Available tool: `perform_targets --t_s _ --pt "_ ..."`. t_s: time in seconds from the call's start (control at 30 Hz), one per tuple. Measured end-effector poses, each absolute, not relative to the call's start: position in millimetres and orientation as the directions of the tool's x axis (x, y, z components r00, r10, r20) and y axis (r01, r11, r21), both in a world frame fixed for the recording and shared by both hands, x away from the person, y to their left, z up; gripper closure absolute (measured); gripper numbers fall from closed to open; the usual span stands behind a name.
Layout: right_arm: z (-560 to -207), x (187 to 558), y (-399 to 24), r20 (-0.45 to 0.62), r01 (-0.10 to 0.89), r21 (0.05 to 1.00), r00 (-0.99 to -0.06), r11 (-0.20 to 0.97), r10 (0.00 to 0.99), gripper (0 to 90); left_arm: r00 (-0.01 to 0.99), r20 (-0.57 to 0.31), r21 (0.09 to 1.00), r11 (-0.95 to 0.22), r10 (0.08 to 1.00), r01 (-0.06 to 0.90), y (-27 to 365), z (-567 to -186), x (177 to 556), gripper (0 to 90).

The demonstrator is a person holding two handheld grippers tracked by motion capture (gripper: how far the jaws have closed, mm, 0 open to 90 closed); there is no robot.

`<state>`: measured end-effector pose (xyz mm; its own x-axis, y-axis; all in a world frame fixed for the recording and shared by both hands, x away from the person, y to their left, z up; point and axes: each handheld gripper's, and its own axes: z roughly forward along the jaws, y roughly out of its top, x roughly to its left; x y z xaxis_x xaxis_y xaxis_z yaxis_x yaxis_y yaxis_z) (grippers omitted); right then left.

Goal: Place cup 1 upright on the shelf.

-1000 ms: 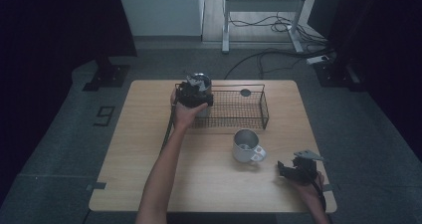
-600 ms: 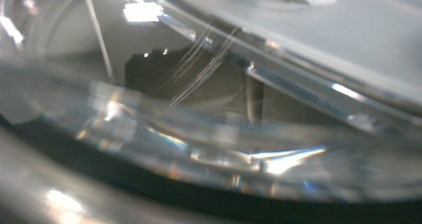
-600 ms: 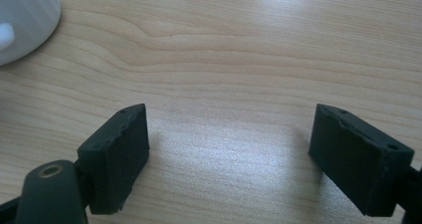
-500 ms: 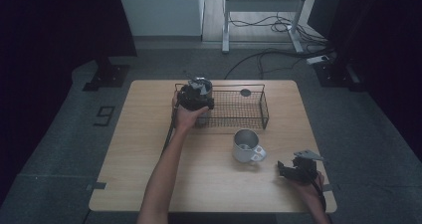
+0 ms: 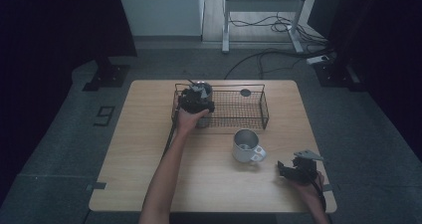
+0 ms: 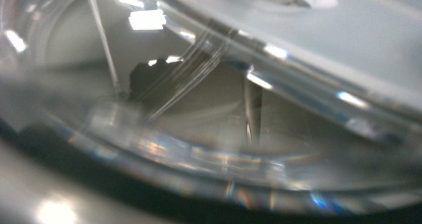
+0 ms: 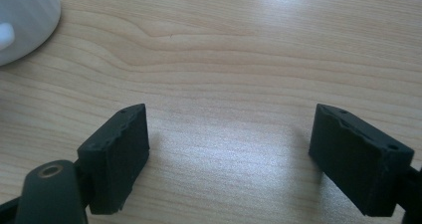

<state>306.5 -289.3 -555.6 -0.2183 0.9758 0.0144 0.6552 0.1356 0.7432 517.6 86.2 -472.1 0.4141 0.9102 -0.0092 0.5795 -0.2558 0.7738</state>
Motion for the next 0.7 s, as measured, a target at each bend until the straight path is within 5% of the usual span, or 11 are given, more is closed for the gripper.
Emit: perform_targets --t_s 0.7 --pt "-555.7 306.5 -289.2 0.015 0.655 0.744 -0.219 0.136 0.976 15.5 0.402 -0.021 0.781 -0.236 0.915 0.578 90.3 -469.6 508.4 2.4"
